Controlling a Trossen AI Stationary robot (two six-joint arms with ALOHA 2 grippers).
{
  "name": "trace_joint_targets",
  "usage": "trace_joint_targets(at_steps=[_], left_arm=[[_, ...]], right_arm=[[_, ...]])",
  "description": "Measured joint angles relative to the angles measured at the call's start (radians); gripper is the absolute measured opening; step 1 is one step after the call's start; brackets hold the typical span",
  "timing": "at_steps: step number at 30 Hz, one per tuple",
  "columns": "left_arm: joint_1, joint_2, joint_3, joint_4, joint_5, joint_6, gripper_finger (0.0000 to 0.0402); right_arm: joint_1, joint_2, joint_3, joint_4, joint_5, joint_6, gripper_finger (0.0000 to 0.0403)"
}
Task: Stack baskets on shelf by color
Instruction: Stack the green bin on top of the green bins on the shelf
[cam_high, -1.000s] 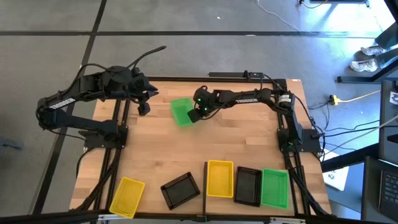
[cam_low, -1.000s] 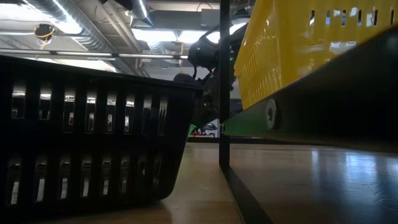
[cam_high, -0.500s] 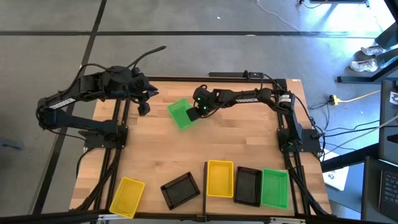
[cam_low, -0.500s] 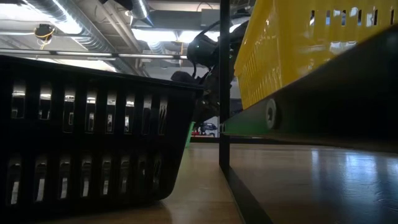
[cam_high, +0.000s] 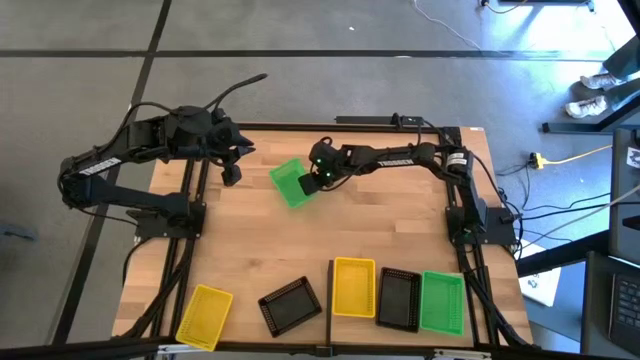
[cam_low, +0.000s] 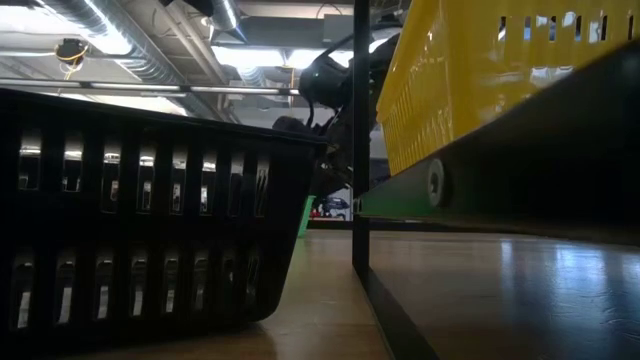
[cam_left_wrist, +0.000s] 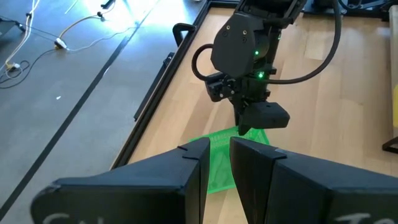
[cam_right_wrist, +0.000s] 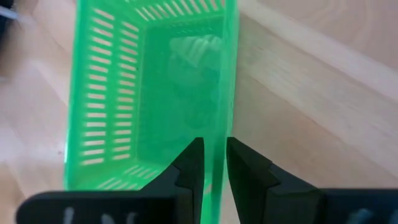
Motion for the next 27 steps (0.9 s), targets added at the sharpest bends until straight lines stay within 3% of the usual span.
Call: trace_joint_targets(at_steps=[19,27], left_arm=[[0.0,-0.001,0.0,0.0,0.0,0.005,0.0055],[0.0,-0.001,0.0,0.0,0.0,0.006,0.0055]], right_arm=[[0.019,0.052,0.0,0.025,0.042,-0.007,0.0066],[0.019,0.053,0.0,0.023,0.04,-0.054,0.0006]])
